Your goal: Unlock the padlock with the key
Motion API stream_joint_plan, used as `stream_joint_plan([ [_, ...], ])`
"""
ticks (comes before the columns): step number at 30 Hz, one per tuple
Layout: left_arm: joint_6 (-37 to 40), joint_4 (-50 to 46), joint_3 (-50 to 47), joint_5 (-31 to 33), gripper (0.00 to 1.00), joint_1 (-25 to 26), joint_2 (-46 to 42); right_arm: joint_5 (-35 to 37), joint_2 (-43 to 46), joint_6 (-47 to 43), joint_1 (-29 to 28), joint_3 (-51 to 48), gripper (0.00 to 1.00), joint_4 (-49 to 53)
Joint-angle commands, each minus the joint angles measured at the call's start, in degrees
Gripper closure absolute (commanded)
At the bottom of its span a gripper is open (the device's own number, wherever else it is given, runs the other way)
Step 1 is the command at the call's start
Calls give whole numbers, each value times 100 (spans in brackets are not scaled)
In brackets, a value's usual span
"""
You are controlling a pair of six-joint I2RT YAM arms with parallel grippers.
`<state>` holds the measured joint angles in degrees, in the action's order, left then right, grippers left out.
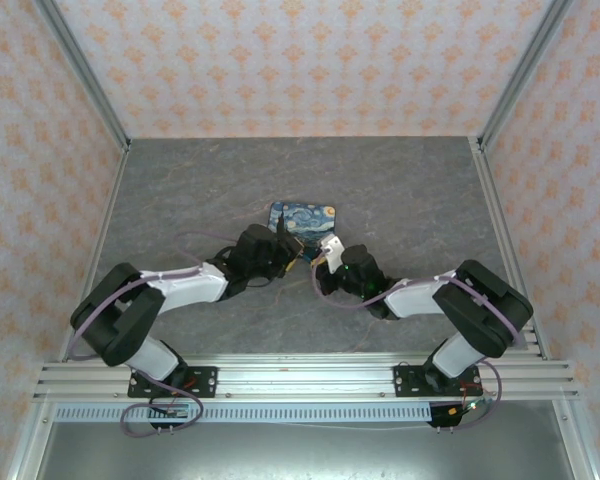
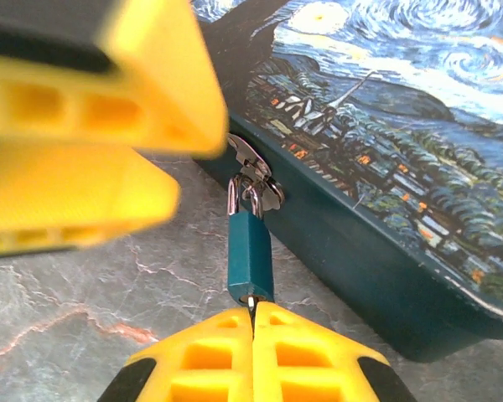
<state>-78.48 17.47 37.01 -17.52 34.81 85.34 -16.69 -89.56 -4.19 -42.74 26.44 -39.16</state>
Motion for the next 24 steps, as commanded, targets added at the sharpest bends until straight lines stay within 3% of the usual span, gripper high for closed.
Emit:
stream_joint_plan([
  [1, 429, -690, -133, 126, 49, -221, -476, -580, -94, 1002, 70, -100, 100, -263],
  [8, 976, -1428, -31, 10, 38, -759, -996, -1306, -460, 2647, 227, -258, 100, -1092],
  [15, 1417, -1604, 115, -52, 29, -1216, -917, -1942, -973, 3987, 675, -282, 100, -1799],
  [19, 1747, -1712, 402, -207, 28, -1348, -611, -2084, -1069, 4158, 787, -209, 100, -1690],
  [24, 2180, -1811, 875, -364, 27, -1417, -146, -2031, -870, 4018, 913, -227, 87, -1323],
])
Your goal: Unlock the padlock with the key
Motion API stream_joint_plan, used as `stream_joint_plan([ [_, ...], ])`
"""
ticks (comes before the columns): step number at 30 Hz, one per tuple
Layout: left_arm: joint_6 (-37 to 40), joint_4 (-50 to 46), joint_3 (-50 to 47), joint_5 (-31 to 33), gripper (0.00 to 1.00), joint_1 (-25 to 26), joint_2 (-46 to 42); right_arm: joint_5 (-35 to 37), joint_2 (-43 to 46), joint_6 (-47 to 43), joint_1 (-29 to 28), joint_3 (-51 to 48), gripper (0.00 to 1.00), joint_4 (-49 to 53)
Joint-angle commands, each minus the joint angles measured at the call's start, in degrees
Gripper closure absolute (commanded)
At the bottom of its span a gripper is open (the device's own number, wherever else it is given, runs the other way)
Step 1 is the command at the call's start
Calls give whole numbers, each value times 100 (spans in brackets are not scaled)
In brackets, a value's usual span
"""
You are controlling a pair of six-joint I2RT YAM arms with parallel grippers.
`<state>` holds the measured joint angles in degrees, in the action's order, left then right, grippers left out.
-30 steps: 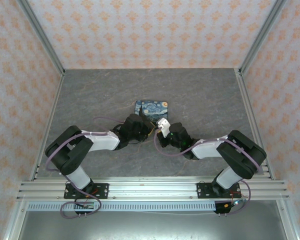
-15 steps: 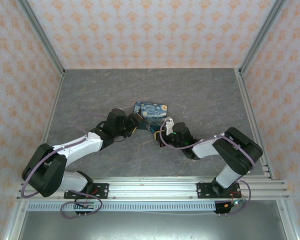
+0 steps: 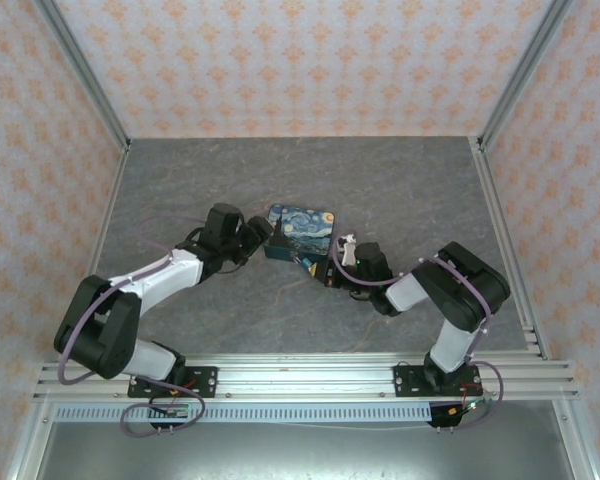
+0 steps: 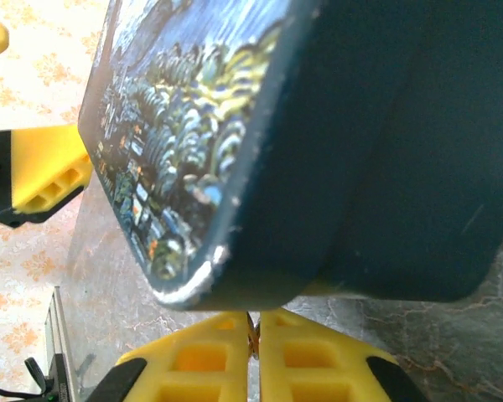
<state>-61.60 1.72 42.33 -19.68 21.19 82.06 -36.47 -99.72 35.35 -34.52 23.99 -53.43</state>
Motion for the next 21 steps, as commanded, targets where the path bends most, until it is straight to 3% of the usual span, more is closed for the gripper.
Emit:
stream_joint_plan([
  [1, 610, -303, 448, -181, 27, -54, 263, -45, 207, -1, 113, 18, 84, 211],
  [6, 1075, -815, 904, -84, 27, -55, 790, -9, 537, -368, 190, 51, 69, 668],
  [21, 1030, -723, 440, -185, 34, -54, 1095, -176, 705, -714, 233, 587, 52, 816],
])
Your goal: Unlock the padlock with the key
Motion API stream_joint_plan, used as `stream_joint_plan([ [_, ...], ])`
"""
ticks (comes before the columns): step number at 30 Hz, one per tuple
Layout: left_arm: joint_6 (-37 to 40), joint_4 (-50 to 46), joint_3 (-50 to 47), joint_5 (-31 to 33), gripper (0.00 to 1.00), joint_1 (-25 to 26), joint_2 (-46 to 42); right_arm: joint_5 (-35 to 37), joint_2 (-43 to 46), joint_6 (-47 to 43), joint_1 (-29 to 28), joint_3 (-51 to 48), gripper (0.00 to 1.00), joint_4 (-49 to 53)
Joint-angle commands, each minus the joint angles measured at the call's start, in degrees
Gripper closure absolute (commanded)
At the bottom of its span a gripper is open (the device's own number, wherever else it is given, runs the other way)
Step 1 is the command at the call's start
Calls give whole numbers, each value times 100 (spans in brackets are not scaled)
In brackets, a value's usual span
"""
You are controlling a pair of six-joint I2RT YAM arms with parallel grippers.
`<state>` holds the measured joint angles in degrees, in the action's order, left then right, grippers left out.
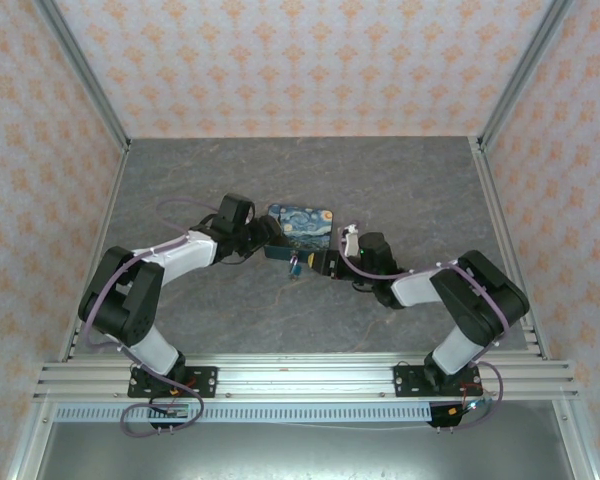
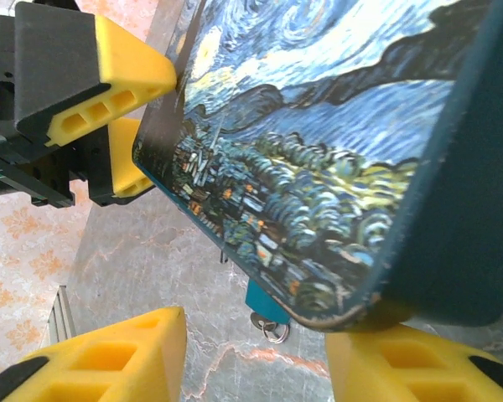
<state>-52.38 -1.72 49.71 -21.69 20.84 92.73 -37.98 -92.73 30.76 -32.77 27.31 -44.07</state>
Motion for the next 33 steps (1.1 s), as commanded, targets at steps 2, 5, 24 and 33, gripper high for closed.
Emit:
stream_joint_plan([
  [2, 38, -316, -467, 53, 35, -15, -71, -49, -101, -319, 159, 369, 50, -119],
  [5, -52, -248, -694, 107, 36, 6, -238, -171, -325, -400, 385, 590, 50, -172],
  [24, -413, -138, -856, 322, 38, 460, -521, -101, 861, -703, 840, -624, 27, -564],
  [33, -553, -141, -858, 437, 41, 625, -448, -74, 166, -699, 388, -660, 30, -1594],
])
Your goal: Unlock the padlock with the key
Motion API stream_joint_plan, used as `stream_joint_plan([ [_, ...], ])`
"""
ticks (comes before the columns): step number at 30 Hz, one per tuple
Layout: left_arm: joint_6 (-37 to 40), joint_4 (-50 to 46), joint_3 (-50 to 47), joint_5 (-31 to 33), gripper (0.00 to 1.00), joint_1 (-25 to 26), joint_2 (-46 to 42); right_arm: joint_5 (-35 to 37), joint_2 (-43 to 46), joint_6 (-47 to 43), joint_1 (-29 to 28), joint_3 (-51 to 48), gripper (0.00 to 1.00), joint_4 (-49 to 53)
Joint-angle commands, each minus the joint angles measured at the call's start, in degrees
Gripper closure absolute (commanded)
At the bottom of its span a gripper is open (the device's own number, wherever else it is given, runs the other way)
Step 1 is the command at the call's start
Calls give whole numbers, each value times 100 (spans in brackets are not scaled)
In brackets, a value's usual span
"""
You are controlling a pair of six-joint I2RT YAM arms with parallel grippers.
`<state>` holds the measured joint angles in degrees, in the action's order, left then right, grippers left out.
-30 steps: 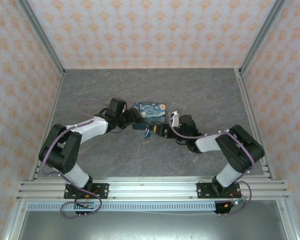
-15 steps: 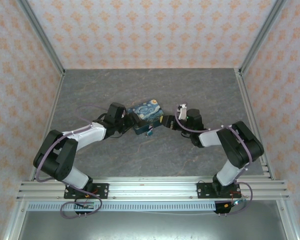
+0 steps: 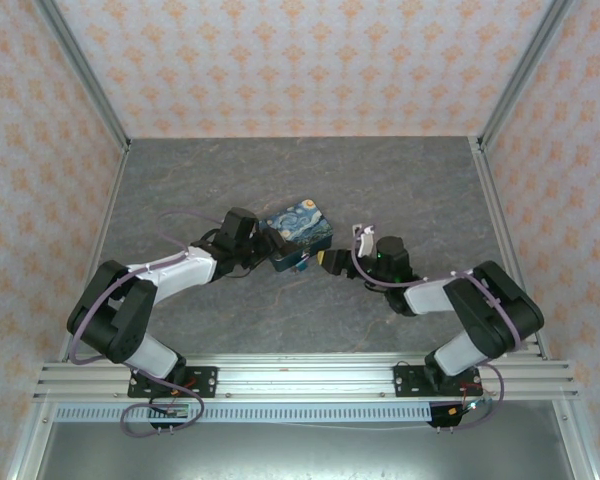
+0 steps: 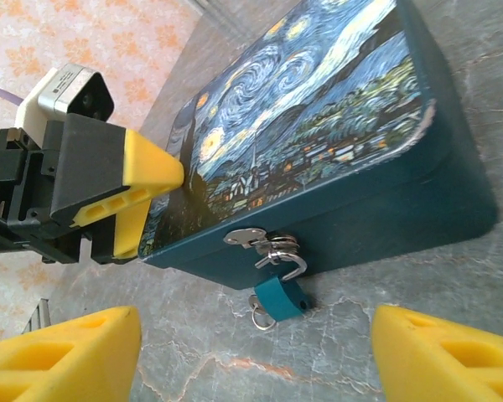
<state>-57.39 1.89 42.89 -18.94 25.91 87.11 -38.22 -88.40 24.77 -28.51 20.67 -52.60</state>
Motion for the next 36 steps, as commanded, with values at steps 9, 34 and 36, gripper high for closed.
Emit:
stream_joint_plan([
  [9, -114, -492, -124, 179, 42, 153, 183, -503, -1569, 160, -189, 495, 34, -1919],
  [34, -247, -467, -88, 198, 44, 169, 175, -831, -2546, 670, -383, 872, 43, -2627],
  [36, -247, -470, -92, 197, 44, 177, 175, -834, -2511, 623, -385, 832, 46, -2603],
])
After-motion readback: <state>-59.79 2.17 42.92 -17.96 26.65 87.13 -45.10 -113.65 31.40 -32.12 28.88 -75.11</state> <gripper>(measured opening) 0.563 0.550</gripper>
